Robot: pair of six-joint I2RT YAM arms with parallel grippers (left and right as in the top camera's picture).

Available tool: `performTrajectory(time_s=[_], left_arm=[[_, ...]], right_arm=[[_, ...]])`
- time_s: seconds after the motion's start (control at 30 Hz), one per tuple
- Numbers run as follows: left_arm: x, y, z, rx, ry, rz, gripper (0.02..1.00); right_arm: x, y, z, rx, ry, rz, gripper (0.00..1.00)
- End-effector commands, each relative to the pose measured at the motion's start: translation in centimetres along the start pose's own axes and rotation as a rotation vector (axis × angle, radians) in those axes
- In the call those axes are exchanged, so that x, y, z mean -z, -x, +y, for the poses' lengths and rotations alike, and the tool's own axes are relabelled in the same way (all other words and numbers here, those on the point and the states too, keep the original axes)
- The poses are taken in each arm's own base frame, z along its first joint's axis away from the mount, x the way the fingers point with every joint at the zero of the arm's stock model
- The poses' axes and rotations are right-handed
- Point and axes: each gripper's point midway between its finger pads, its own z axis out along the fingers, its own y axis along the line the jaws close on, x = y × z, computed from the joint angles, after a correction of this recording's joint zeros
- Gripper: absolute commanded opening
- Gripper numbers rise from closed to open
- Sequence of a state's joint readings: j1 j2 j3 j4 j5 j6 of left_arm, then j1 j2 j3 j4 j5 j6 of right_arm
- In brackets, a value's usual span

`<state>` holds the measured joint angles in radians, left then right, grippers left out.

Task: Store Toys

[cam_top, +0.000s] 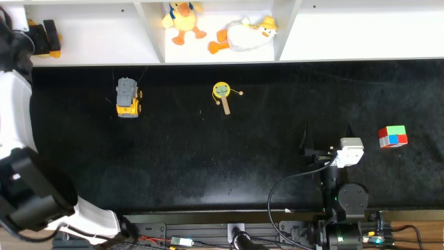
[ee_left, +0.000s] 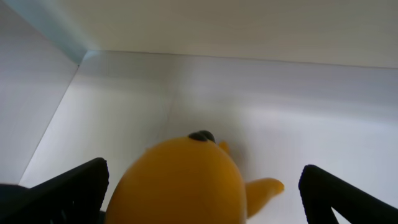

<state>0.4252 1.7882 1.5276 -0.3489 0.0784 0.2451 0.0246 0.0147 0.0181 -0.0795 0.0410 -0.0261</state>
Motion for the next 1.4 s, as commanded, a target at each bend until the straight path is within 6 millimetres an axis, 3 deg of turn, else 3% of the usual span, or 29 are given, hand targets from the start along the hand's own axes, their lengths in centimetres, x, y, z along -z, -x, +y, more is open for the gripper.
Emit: performTrajectory(time_s=[0.03, 0.5, 0.87, 1.13, 1.27, 1.4], left_arm=[[3.6, 2.7, 0.1, -0.015, 0.006, -0.068, 0.998], [7.5, -1.1, -0.7, -0.010, -0.014, 0.104, 0.998], [12.2, -6.9, -1.7, -0.001, 0.021, 0.173, 0.998], [16.2, -14.9, -6.4, 0.134, -0.117, 0.256, 0.998], [16.4, -18.6, -8.9, 0.169, -0.154, 0.289, 0.998], [15.6, -20.4, -11.9, 0.166, -0.213, 0.286, 0.998]], right_arm=[[0.0, -0.3, -0.2, -0.004, -0.009, -0.001, 0.996], [0.0, -0.3, -0.2, -0.004, -0.009, -0.001, 0.993], [0.0, -0.3, -0.2, -0.004, -0.009, -0.001, 0.996], [0.0, -0.3, -0.2, -0.004, -0.009, -0.001, 0.996], [0.0, -0.3, -0.2, -0.004, -0.009, -0.002, 0.993], [0.0, -0.3, -0.2, -0.004, -0.009, -0.001, 0.993]])
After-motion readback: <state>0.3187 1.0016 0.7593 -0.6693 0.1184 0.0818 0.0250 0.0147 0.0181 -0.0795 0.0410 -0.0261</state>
